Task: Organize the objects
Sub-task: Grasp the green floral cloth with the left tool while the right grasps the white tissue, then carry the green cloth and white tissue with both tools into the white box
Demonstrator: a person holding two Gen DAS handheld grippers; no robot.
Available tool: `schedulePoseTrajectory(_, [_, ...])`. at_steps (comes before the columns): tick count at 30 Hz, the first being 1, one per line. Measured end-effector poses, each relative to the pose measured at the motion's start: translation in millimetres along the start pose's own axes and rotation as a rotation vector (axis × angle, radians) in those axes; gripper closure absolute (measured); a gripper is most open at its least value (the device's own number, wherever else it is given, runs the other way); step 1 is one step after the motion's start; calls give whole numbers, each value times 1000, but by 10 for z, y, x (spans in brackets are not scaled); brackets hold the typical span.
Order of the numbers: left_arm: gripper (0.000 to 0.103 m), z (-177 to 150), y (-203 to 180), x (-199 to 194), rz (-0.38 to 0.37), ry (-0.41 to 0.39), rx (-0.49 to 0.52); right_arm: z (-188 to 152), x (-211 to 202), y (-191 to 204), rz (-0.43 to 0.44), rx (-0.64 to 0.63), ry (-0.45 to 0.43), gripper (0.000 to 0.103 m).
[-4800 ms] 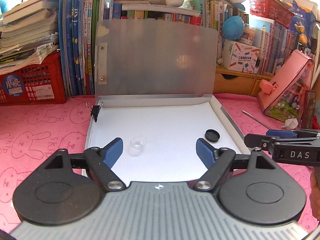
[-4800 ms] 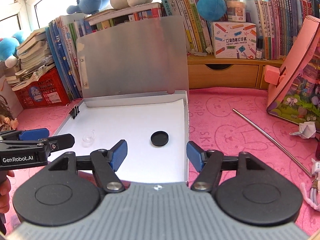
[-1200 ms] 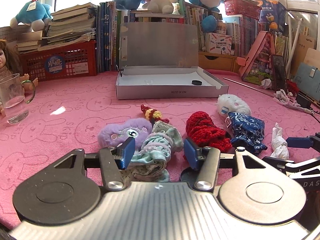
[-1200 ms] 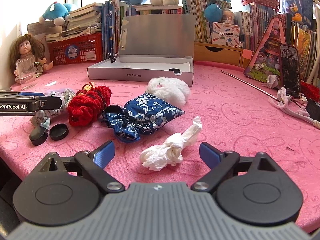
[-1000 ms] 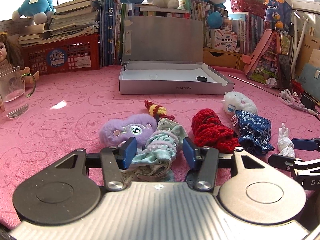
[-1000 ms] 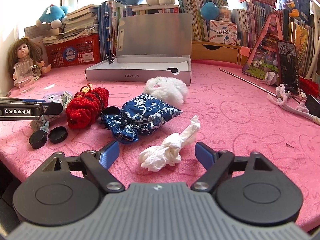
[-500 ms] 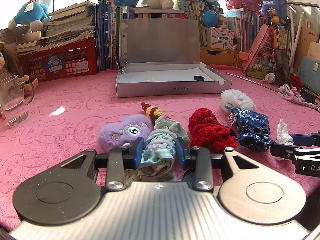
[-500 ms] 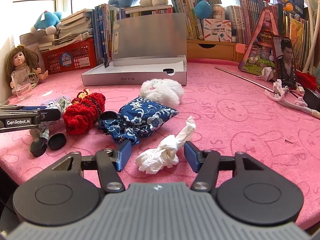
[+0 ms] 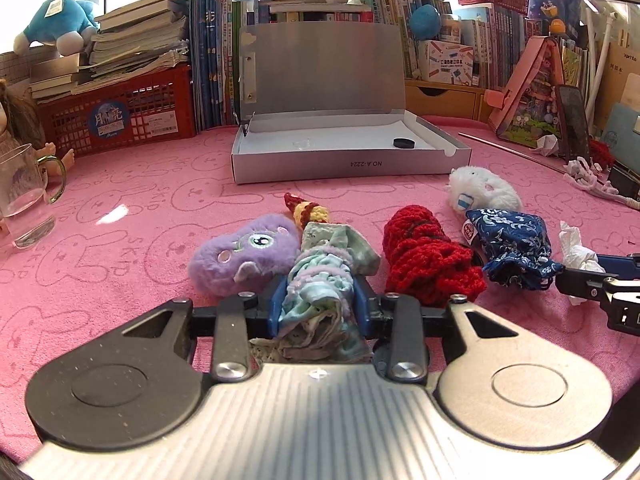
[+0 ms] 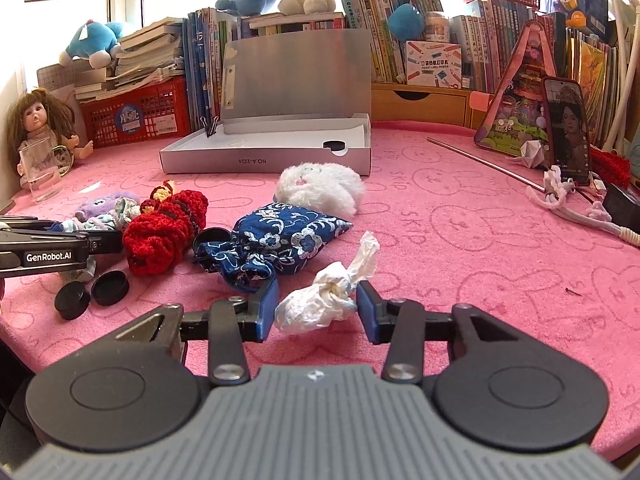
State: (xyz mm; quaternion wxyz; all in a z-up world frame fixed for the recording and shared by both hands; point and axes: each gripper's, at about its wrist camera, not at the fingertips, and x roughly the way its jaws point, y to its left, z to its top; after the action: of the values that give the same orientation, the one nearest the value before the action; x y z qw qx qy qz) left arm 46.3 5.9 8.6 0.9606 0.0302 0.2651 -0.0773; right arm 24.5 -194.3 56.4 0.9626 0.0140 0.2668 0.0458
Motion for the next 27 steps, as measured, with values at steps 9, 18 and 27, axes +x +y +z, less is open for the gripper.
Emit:
schedulePoseTrajectory(9, [63, 218, 5, -50, -16, -28, -28, 180, 17, -39, -4, 1, -37, 57])
schedulePoseTrajectory(18, [63, 555, 73, 70, -25, -42, -55, 469, 163, -58, 12, 11, -55, 58])
schedulePoseTrajectory(27, [63, 973, 196, 243, -57, -61, -120, 807, 409, -195, 51, 82, -57, 58])
